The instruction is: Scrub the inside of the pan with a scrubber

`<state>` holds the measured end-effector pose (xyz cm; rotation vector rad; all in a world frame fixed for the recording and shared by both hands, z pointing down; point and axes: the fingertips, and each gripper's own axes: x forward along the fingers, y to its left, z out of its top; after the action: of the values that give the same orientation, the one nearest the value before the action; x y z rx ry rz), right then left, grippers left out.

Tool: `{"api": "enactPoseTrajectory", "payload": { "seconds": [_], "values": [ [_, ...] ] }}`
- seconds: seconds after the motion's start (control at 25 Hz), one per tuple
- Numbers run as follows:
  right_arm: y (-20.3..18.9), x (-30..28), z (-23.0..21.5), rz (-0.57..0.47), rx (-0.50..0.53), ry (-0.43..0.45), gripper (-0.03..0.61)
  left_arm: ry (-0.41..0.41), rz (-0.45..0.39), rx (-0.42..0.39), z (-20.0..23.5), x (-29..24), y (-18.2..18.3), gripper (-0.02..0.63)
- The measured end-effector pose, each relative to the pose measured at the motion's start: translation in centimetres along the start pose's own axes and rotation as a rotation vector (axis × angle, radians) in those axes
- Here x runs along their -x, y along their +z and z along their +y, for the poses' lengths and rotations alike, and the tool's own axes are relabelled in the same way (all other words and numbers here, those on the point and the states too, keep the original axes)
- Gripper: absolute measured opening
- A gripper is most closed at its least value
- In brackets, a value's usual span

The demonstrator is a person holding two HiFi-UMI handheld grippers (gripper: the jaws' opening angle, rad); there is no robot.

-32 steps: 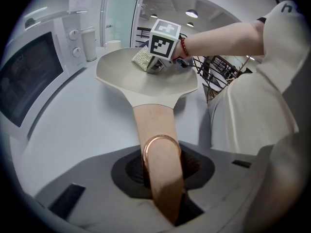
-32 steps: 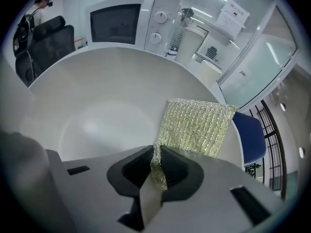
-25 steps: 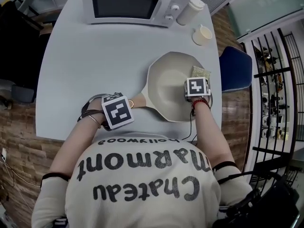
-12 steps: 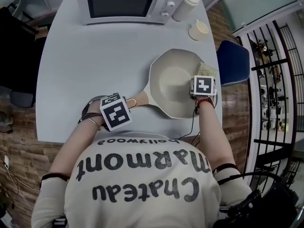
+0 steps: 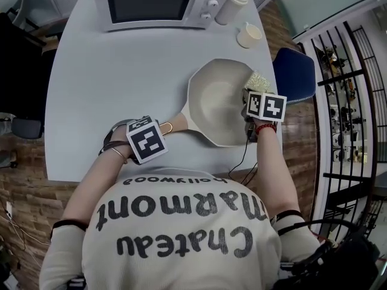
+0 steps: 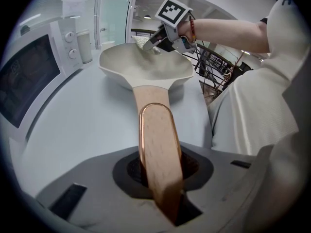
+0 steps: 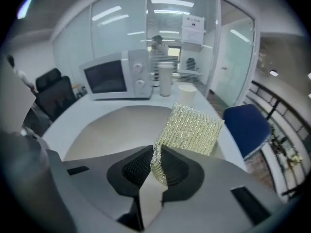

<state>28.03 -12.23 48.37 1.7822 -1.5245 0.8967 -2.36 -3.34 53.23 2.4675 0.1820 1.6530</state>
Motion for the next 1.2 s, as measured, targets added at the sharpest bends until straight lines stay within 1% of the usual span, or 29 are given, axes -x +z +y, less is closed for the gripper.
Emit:
{"api": "enactPoseTrajectory", "payload": {
  "seconds": [0.16,0.24,0.28,0.32,0.4,0.44,0.52,0.6,0.68,0.8,0.88,1.04,1.2],
  "values": [
    [-0.5,0.4,10.8,0.043,-0.01,0.512,0.054,-0.001,-0.003,0.002,-0.2,-0.1,-0.3,0.098],
    [-1.1,1.3,15.7,0.068,-0.017,0.73,0.054,-0.005,-0.004,0.007,-0.2,-0.2,-0.5,0.098],
    [-1.3,1.7,17.4,0.08,-0.026,0.808,0.054,-0.005,-0.003,0.007,-0.2,-0.1,-0.4,0.1],
    [-1.6,2.0,18.5,0.096,-0.037,0.865,0.054,-0.004,-0.001,0.006,-0.1,-0.1,-0.3,0.1],
    [-2.3,2.2,19.5,0.154,-0.058,0.93,0.054,-0.003,0.005,0.006,0.0,0.0,-0.1,0.1],
    [-3.0,2.2,19.7,0.196,-0.063,0.944,0.054,-0.001,0.008,0.006,0.0,0.1,0.1,0.098],
    [-4.4,1.9,19.8,0.272,-0.054,0.946,0.054,0.002,0.016,0.004,0.0,0.2,0.3,0.097],
    [-5.4,1.3,19.8,0.311,-0.032,0.926,0.054,0.005,0.022,0.002,0.1,0.2,0.4,0.096],
    [-6.1,0.5,19.6,0.335,-0.034,0.903,0.054,0.01,0.029,0.003,0.1,0.3,0.2,0.094],
    [-6.6,-0.6,19.4,0.355,-0.055,0.869,0.054,0.021,0.036,0.008,0.2,0.4,0.1,0.094],
    [-7.0,-1.2,18.9,0.36,-0.049,0.833,0.054,0.024,0.037,0.01,0.1,0.3,0.2,0.093],
    [-7.9,-2.7,17.4,0.388,-0.008,0.728,0.054,0.027,0.043,0.015,0.0,0.3,0.2,0.093],
    [-8.7,-3.4,16.4,0.385,0.071,0.641,0.053,0.027,0.045,0.015,0.0,0.4,0.2,0.092]
  ]
}}
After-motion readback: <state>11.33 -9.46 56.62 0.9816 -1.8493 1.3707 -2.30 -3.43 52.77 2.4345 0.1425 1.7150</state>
